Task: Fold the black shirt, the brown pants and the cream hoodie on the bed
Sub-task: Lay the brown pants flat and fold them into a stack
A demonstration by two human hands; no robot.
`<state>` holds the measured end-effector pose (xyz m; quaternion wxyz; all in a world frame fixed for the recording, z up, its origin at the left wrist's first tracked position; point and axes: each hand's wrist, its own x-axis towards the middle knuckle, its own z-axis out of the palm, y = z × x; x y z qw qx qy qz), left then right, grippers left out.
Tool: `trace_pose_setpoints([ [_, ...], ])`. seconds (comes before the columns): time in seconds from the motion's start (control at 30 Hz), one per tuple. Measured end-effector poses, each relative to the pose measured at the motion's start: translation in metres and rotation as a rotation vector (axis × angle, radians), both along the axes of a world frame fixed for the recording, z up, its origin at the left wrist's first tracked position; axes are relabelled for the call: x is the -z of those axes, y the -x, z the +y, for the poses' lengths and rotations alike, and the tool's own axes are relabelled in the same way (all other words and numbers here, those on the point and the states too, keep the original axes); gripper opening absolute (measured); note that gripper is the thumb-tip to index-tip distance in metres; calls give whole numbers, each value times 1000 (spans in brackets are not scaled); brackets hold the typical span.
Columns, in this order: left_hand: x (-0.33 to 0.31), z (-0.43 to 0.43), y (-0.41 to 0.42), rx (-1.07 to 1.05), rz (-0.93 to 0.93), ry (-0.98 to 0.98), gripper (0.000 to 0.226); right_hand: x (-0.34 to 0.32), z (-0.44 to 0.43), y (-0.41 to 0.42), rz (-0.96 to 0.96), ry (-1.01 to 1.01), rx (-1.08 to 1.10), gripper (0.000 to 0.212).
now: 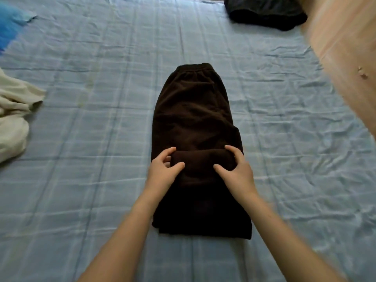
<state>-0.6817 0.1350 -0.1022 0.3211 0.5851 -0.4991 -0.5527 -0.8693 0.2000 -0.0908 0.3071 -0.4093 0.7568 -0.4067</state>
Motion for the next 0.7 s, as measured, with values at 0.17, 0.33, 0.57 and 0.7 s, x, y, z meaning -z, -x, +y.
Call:
trace_pose_setpoints([
  [0.17, 29, -9, 3, -11, -30, 5, 51, 29, -6, 9, 137, -17, -35, 62],
  [0.33, 10, -18, -5, 14, -179, -35, 52, 3, -7, 12, 399, -63, -67, 61],
  [0.57, -24, -59, 6, -298, 285, -82, 22, -31, -52, 26, -335, 249, 297, 28],
  [0.7, 15, -46, 19, 228, -601, 579, 45, 17, -51, 7, 526, 29, -194, 54],
])
